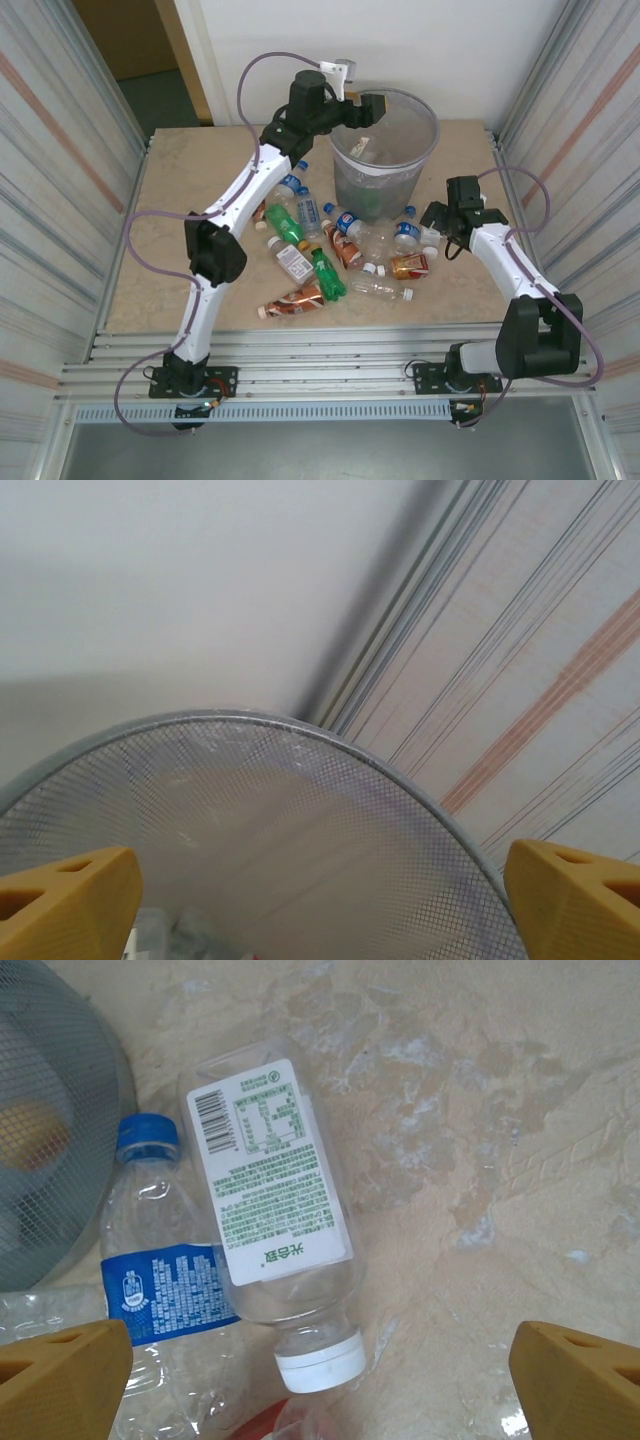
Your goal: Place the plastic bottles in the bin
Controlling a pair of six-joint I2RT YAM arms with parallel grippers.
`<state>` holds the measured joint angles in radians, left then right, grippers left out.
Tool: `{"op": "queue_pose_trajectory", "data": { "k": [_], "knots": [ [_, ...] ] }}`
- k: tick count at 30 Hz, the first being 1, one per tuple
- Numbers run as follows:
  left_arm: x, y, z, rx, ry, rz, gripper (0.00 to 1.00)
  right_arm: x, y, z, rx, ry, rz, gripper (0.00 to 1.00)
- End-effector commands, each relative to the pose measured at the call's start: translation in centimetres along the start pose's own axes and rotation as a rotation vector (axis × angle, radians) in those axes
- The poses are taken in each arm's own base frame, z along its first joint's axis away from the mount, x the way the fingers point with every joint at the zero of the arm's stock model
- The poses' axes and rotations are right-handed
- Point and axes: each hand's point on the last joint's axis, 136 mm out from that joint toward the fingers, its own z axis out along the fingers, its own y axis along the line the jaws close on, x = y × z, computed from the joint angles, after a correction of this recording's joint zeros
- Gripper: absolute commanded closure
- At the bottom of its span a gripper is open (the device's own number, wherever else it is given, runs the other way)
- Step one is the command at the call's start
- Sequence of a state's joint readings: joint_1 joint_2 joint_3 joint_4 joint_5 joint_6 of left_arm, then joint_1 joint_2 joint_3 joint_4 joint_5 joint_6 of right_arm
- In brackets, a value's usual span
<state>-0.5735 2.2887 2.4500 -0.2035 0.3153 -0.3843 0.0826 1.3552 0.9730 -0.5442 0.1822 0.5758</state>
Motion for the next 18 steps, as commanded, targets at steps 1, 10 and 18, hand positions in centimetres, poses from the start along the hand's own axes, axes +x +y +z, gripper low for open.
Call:
{"op": "queue_pose_trajectory", "data": {
  "k": [1,10,18],
  "knots": [
    [-4.6,-3.9,-3.8,0.058,-0.072,0.073,0.05,0.3,0.2,1.1,-0.014,0.027,0.009,0.06],
    [-5.6,-6.3,-9.3,0.054,-0.077,0.124,0.01,0.3,0.6,3.5,-0.020,0.094,-0.015,0.06],
    [-3.5,-5.0,-14.7,-0.069,-0.089,0.155,0.01,-0.1,1.0,5.1,-0.046,0.138,-0.031,0.08]
  ]
}}
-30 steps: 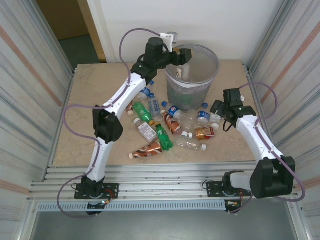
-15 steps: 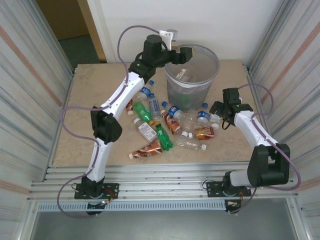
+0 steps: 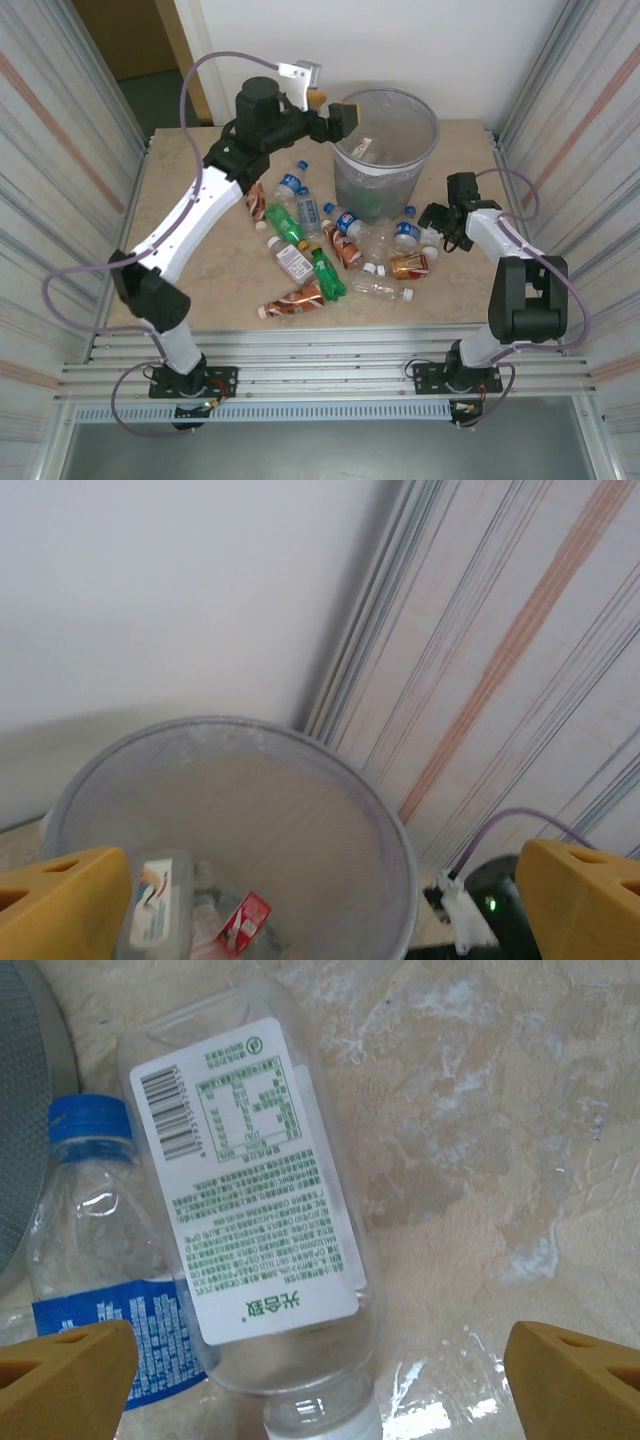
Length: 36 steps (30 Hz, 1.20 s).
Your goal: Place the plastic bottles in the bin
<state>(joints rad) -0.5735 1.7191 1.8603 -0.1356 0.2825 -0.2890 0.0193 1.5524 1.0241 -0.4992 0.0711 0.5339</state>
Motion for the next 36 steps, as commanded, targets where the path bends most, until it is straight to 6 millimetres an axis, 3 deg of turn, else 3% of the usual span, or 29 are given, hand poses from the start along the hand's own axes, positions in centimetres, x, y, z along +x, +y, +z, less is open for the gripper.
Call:
{"op": "queue_pose_trajectory", "data": {
  "k": [1,5,13,23,31,36],
  "knots": [
    [0.5,0.9,-2.1,-0.084,-0.027,0.047,0.01,-0.8,1.0,0.2,-0.036,0.009,-0.039,0.08],
    [2.7,2.6,-5.0,-0.167,-0.024,0.053,0.01,-0.9,1.3,0.6,-0.042,0.026,-0.060,0.08],
    [7.5,8.3,-11.5,-0.358,-0.027,-0.079,0.01,-1.3,1.7,1.7,-0.036,0.045,-0.080,0.08],
    [15.1,14.7,-17.1,-0.583,0.076,-0.230,0.01,-1.3,1.9,3.6,-0.023,0.089,-0.093,0.13],
    [16.2,16.0,-18.6,-0.631,0.078,-0.260,0.01,-1.1,0.7,4.7,0.009,0.125,-0.067,0.23],
    [16.3,16.2,-18.9,-0.640,0.078,-0.261,0.01,-1.1,0.0,5.2,0.024,0.143,-0.059,0.22]
  ]
}}
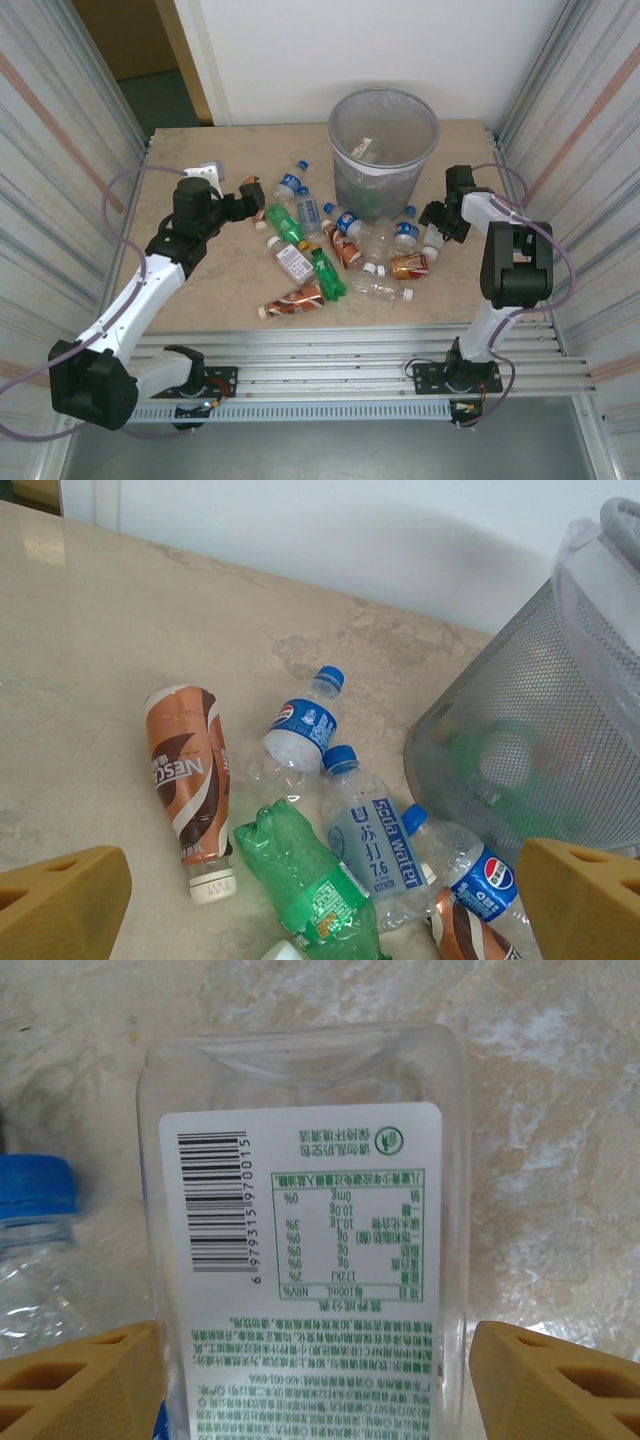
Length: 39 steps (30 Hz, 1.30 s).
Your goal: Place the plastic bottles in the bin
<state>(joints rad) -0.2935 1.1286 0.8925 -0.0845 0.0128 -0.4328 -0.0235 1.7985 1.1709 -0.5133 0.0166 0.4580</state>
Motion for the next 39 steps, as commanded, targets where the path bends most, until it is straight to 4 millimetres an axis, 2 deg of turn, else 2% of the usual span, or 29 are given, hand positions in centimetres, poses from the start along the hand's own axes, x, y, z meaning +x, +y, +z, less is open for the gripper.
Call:
{"op": "queue_pose_trajectory", "data": {
  "k": [1,7,16,23,27,31,33,39],
  "knots": [
    [-0.4,0.6,-0.5,-0.020,-0.021,-0.016,0.01,-0.2,-0.2,0.2,0.004,0.027,-0.016,0.21],
    [0.0,1.3,-0.4,-0.039,-0.012,-0.023,0.01,-0.2,-0.1,0.7,0.007,0.046,-0.014,0.14],
    [0.3,2.5,-0.8,-0.071,-0.016,-0.041,0.01,0.3,-0.2,1.8,0.018,0.076,-0.011,0.18],
    [0.7,3.3,-0.8,-0.085,-0.010,-0.067,0.01,0.0,-0.1,2.4,0.025,0.085,-0.008,0.32],
    [0.7,3.3,-0.7,-0.081,-0.007,-0.070,0.01,-0.8,-0.7,1.7,0.050,0.055,-0.004,0.39],
    [0.8,3.5,-0.6,-0.083,-0.007,-0.071,0.01,-2.6,-1.4,-0.5,0.061,-0.011,0.015,0.43],
    [0.8,3.5,-0.6,-0.084,-0.004,-0.072,0.01,-3.8,-1.9,-2.3,0.061,-0.058,0.025,0.44],
    [1.0,3.9,-0.6,-0.092,0.000,-0.079,0.01,-6.5,-2.9,-9.1,0.078,-0.214,0.024,0.45]
  ]
}}
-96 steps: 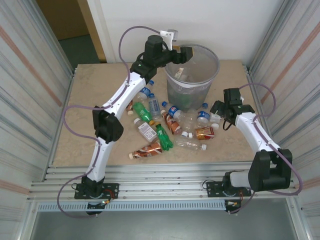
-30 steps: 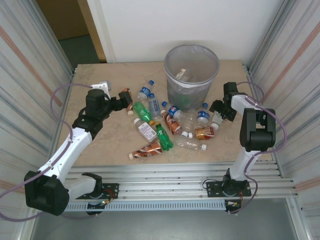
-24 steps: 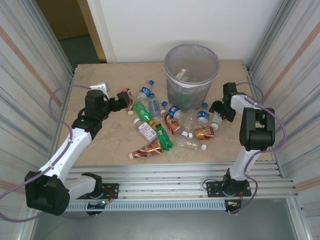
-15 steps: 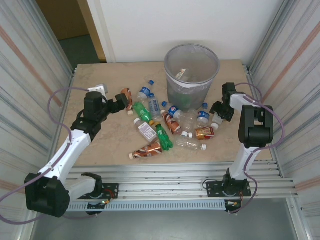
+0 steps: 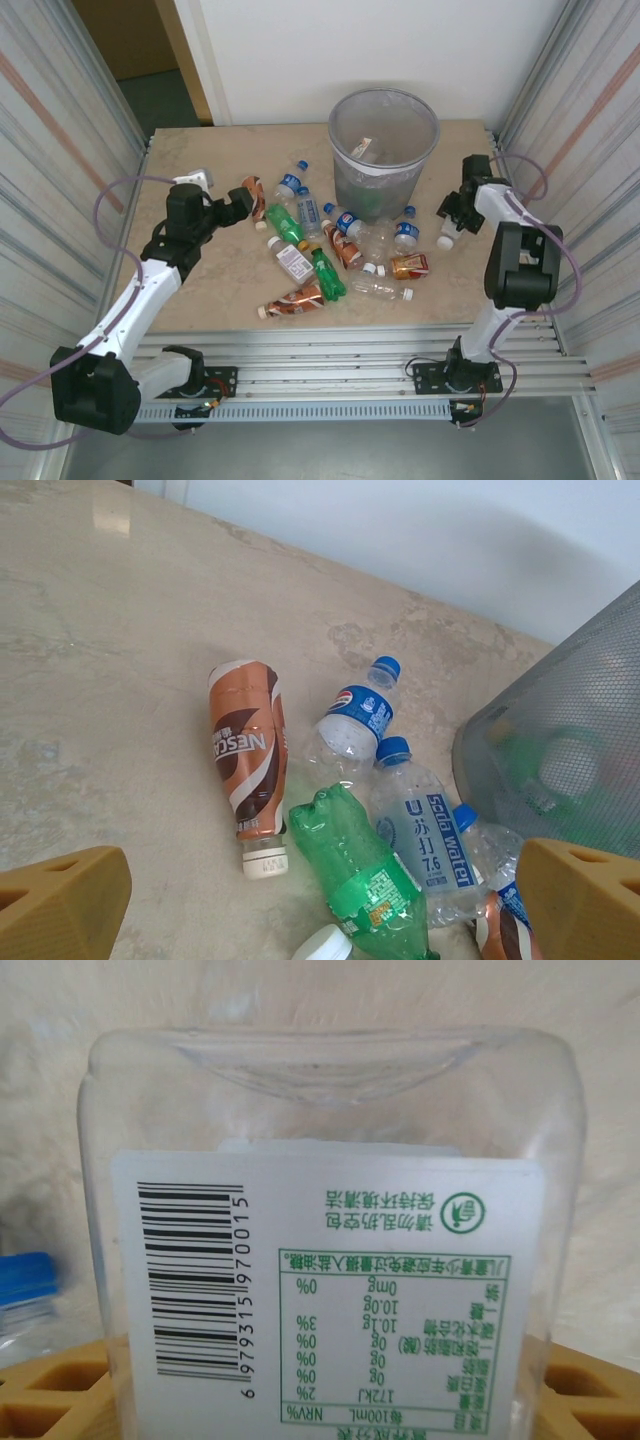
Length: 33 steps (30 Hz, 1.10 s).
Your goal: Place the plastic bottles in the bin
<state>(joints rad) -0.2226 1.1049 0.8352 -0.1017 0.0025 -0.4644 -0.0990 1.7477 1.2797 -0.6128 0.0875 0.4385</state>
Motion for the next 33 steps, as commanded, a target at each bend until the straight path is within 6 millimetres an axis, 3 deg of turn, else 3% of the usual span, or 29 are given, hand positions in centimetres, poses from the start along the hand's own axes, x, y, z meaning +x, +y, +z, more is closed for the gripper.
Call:
{"op": "queue_pose_trajectory", "data": {
  "k": [1,9,15,20,27,33],
  "knots": [
    [0.0,0.4,-0.3,-0.001,-0.010,-0.021,0.01,-3.4,-0.2,-6.3,0.004,-0.153,-0.031,0.45],
    [0.3,0.6,-0.1,0.008,-0.006,-0.043,0.01,-7.6,2.0,-18.8,-0.150,-0.405,-0.072,0.44],
    [0.2,0.2,0.0,0.025,0.003,-0.047,0.01,-9.3,6.7,-26.6,-0.346,-0.542,-0.152,0.44],
    [0.2,-0.1,-0.2,0.043,0.002,-0.068,0.01,-10.3,11.8,-30.7,-0.453,-0.615,-0.242,0.44],
    [0.2,-0.4,-0.8,0.062,-0.003,-0.078,0.01,-10.5,19.2,-31.0,-0.550,-0.606,-0.363,0.43],
    [0.5,0.0,-1.6,0.054,-0.010,-0.076,0.01,-10.5,24.0,-27.7,-0.532,-0.560,-0.458,0.42]
  ]
}}
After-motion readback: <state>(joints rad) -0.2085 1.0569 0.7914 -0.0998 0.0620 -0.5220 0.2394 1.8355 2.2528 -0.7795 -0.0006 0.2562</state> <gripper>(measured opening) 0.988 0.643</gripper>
